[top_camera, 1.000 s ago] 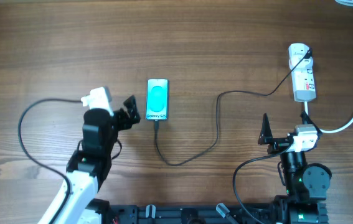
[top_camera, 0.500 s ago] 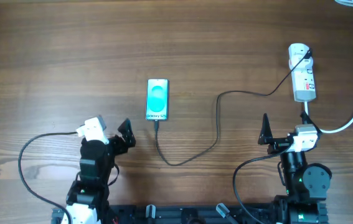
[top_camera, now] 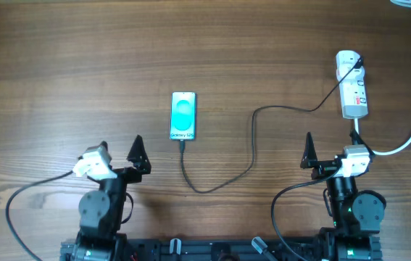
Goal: Plug charger to phone and switch on socket
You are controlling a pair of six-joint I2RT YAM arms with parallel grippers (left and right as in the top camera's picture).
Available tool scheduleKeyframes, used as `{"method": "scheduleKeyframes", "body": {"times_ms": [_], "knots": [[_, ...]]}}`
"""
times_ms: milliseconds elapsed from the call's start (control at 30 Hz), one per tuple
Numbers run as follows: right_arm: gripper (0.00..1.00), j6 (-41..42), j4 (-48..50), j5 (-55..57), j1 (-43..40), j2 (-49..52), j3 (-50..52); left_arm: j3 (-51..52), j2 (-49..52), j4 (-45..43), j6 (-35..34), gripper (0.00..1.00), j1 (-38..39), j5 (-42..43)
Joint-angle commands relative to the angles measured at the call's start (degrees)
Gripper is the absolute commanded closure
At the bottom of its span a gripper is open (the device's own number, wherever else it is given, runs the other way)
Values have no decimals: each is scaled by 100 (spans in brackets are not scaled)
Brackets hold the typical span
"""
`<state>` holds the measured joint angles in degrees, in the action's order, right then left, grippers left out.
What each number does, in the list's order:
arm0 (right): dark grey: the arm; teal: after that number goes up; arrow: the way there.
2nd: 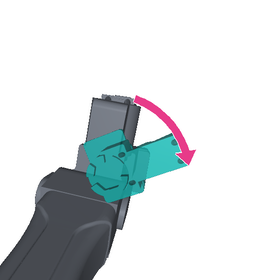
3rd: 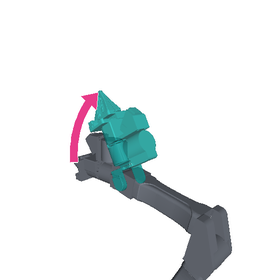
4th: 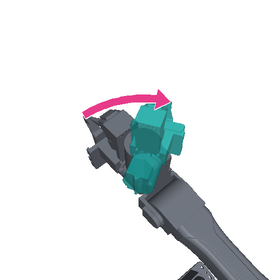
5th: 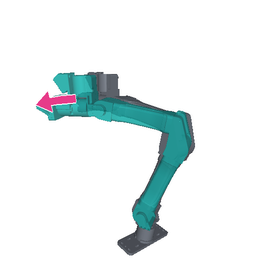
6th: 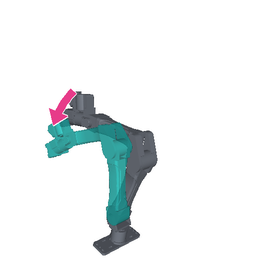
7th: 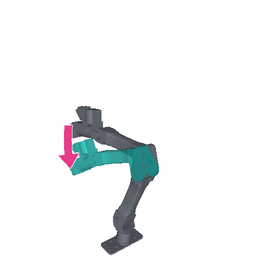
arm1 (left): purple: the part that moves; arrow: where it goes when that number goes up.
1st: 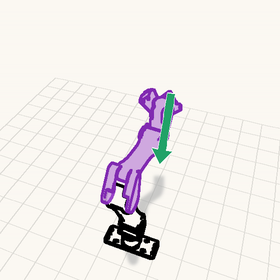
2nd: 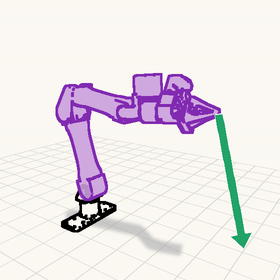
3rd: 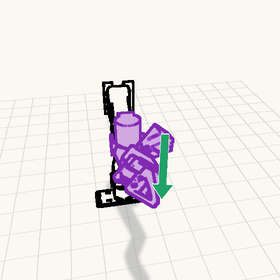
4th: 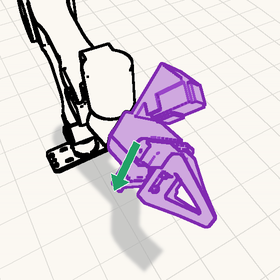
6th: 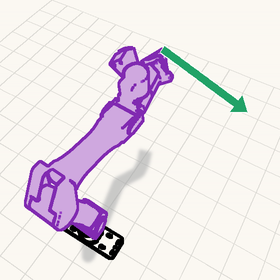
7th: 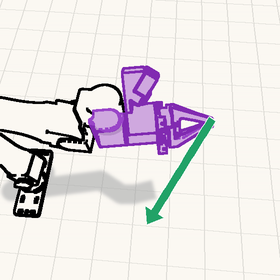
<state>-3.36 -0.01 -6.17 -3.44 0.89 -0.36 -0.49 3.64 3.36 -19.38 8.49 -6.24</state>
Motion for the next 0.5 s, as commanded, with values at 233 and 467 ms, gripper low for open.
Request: {"method": "scheduleKeyframes", "body": {"times_ms": [233,467], "knots": [[0,-103,22,57,26,-68,7,17,-348,87,2557,0,-588,1266],[0,-101,22,57,26,-68,7,17,-348,103,2706,0,-590,1019]]}}
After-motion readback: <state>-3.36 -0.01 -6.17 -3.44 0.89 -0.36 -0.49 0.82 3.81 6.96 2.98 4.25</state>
